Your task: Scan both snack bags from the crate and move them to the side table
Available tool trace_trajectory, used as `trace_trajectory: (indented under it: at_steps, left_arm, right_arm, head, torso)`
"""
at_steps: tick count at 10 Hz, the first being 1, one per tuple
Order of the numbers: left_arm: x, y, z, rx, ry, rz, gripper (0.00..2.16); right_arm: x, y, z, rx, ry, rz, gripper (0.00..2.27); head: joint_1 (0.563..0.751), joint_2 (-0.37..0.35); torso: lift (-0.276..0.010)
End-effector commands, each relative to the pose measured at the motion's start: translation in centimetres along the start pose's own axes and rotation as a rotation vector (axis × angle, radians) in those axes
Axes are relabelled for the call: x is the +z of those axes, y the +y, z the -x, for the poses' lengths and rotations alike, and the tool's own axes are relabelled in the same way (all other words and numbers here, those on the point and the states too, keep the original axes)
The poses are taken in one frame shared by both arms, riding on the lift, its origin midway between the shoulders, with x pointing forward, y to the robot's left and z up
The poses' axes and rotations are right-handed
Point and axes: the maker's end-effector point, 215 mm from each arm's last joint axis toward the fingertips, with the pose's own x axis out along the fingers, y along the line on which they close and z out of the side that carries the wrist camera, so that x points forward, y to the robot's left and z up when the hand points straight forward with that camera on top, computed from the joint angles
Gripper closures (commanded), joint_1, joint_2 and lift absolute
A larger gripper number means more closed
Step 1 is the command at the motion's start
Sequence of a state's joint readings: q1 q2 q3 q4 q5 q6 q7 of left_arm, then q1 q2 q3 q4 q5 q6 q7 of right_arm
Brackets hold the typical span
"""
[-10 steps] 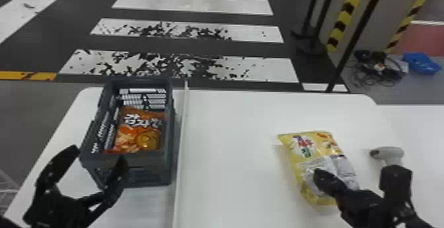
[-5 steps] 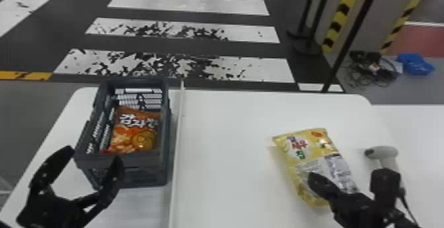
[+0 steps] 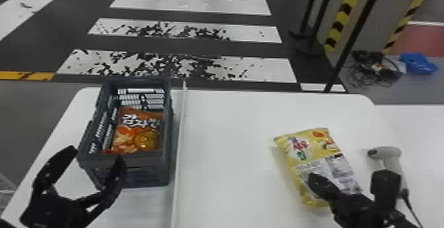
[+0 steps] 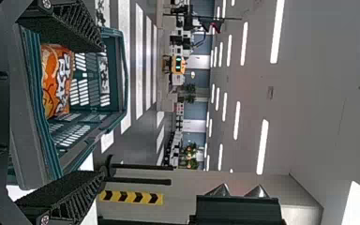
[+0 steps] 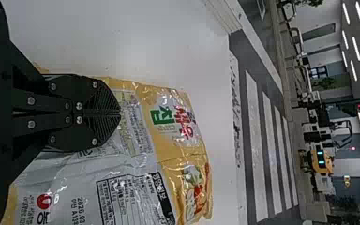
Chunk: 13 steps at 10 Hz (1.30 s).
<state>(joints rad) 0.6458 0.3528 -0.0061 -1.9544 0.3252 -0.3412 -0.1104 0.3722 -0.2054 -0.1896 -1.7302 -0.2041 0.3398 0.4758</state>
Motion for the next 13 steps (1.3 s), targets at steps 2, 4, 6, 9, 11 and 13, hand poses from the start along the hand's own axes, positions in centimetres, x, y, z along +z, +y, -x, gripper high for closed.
trace_trajectory:
  at_steps: [2,4,6,9,11,13]
  left_arm:
    - [0.1,0.0,0.0,-0.001,-0.001,0.000,0.07]
    - [0.1,-0.1,0.1,-0.001,-0.001,0.001,0.07]
    - [0.2,-0.1,0.1,-0.004,-0.002,-0.001,0.07]
    - [0.3,-0.2,0.0,-0.006,-0.003,-0.002,0.07]
    - [0.3,-0.2,0.0,-0.007,-0.003,-0.001,0.07]
    - [0.3,-0.3,0.0,-0.008,-0.003,-0.001,0.07]
  right_arm:
    - [4.1,1.2,1.1,0.014,-0.066,0.018,1.98]
    - [6.9,1.0,1.8,0.011,-0.116,0.019,1.98]
    - [7.2,-1.8,1.9,-0.040,-0.125,0.001,1.98]
    - [4.6,-7.0,2.1,-0.126,-0.106,-0.036,1.98]
    - [4.5,-9.3,2.8,-0.164,-0.117,-0.039,1.98]
    - [3.7,-9.6,2.9,-0.168,-0.105,-0.055,1.98]
  head:
    - [0.695,-0.055]
    - [0.695,-0.048]
    - [0.695,-0.056]
    - [0.695,-0.123]
    - [0.695,-0.156]
    - [0.695,-0.188]
  torso:
    - [-0.099]
    - [-0.099]
    - [-0.099]
    - [-0.099]
    - [-0.099]
    - [-0.099]
